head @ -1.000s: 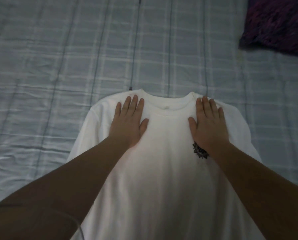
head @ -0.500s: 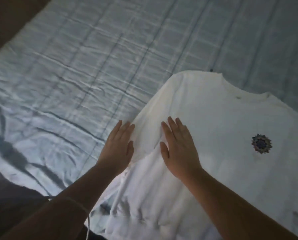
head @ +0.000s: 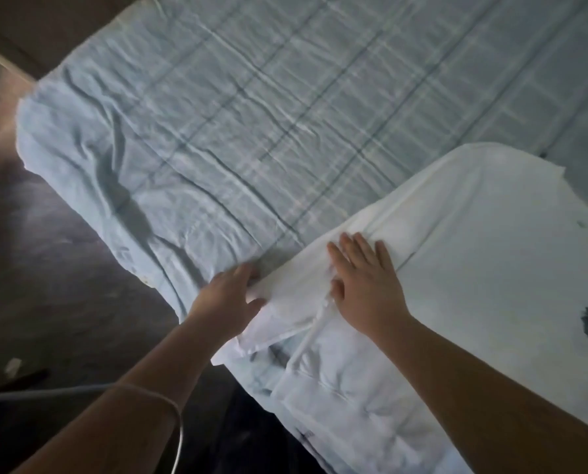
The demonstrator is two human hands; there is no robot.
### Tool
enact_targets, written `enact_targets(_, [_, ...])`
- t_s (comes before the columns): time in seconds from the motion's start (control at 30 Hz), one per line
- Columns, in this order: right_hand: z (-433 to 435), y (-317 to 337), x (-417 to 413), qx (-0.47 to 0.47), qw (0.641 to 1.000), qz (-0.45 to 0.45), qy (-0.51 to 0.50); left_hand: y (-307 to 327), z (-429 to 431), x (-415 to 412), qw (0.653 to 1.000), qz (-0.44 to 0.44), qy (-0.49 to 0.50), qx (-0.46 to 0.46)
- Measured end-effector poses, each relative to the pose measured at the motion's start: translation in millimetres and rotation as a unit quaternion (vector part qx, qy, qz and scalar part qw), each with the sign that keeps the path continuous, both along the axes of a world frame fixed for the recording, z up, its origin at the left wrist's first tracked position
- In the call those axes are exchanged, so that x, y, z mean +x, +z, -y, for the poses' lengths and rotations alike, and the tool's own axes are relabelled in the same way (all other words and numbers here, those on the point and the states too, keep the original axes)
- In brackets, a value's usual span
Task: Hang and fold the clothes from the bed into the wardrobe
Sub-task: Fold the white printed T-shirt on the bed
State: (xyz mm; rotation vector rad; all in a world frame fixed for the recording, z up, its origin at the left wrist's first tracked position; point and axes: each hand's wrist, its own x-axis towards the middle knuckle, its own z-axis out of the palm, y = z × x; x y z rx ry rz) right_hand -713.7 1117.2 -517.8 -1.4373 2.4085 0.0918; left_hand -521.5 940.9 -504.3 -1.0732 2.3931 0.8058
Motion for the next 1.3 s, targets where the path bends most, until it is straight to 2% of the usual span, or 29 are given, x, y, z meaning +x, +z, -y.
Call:
enact_targets(0.07, [7, 5, 5, 0.022, 1.000, -0.009, -0.011, 2, 8, -4, 0.997, 0.070, -0.038, -0.002])
enact_targets(0.13, [14, 10, 8, 0.045, 0.999, -0.011, -0.017, 8, 19, -10, 0.993, 0.092, -0.061, 0.046])
enact_targets(0.2, [22, 14, 10, 0.054, 0.998, -0.010, -0.027, 22, 37, -18, 0.988, 0.066, -0.042, 0.130])
enact_targets(0.27, [29, 18, 12, 0.037, 0.998, -0.008, -0.046, 39, 61, -25, 0.977, -0.002, 0.017, 0.215])
enact_targets(0.4, [50, 20, 13, 0.004, 0.997, 0.005, -0.082, 59, 110, -38, 0.926, -0.113, 0.125, 0.338])
enact_targets(0.6, [100, 19, 0, -0.026, 0.988, 0.024, -0.148, 81, 187, -75, 0.882, -0.133, 0.136, 0.432])
enact_targets(0.73, [134, 20, -10, -0.036, 0.980, 0.022, -0.196, 89, 238, -95, 0.888, -0.110, 0.127, 0.429])
enact_targets(0.8, [148, 16, -14, -0.040, 0.978, 0.010, -0.202, 84, 263, -101, 0.912, -0.084, 0.110, 0.385])
enact_targets(0.93, [174, -3, -27, -0.027, 0.979, 0.012, -0.200, 56, 295, -109, 0.975, -0.068, 0.090, 0.189])
enact_targets(1.07, [190, -25, -32, -0.027, 0.979, -0.001, -0.204, 35, 300, -109, 0.995, -0.028, 0.085, 0.051])
enact_targets(1.17, [191, -33, -31, -0.036, 0.979, -0.019, -0.199, 26, 300, -94, 0.994, -0.006, 0.099, 0.047])
enact_targets(1.3, [190, -32, -33, -0.032, 0.980, -0.023, -0.194, 32, 298, -70, 0.983, -0.024, 0.128, 0.130])
